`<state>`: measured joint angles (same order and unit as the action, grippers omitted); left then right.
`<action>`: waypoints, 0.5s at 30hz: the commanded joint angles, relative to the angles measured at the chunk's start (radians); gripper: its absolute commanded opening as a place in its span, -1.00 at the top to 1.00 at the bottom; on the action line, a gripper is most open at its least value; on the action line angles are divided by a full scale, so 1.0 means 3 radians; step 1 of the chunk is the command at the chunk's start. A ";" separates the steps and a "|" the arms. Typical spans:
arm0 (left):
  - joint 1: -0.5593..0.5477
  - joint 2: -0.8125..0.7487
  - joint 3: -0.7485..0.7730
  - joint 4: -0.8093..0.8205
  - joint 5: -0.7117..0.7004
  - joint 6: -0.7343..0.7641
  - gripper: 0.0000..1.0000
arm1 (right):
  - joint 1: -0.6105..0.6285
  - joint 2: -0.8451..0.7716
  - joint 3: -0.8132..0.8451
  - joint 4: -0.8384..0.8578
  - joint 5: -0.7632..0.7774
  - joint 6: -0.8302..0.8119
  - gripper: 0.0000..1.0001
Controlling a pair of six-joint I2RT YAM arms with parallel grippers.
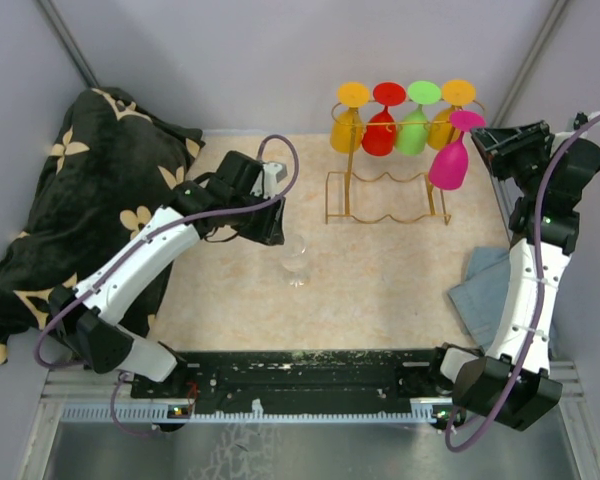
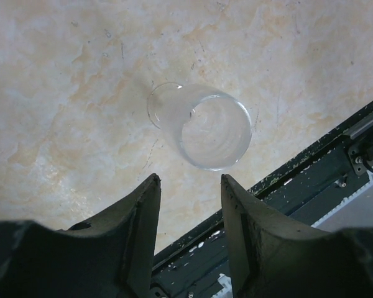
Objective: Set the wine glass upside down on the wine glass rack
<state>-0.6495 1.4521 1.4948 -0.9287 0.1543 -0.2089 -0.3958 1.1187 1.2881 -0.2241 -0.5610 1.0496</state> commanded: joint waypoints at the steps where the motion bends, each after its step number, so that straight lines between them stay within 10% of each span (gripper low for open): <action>1: -0.0126 0.0104 0.0141 -0.0135 -0.0310 0.0050 0.00 | -0.0010 -0.0130 -0.0007 0.0194 -0.0047 0.0014 0.50; 15: -0.0289 0.0383 0.0214 -0.0056 -0.0508 0.0002 0.00 | -0.0010 -0.0130 -0.0063 0.0243 -0.0058 0.0023 0.50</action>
<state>-0.7288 1.5547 1.5242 -0.9504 0.0299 -0.2050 -0.3958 1.1088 1.2694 -0.2111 -0.5697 1.0523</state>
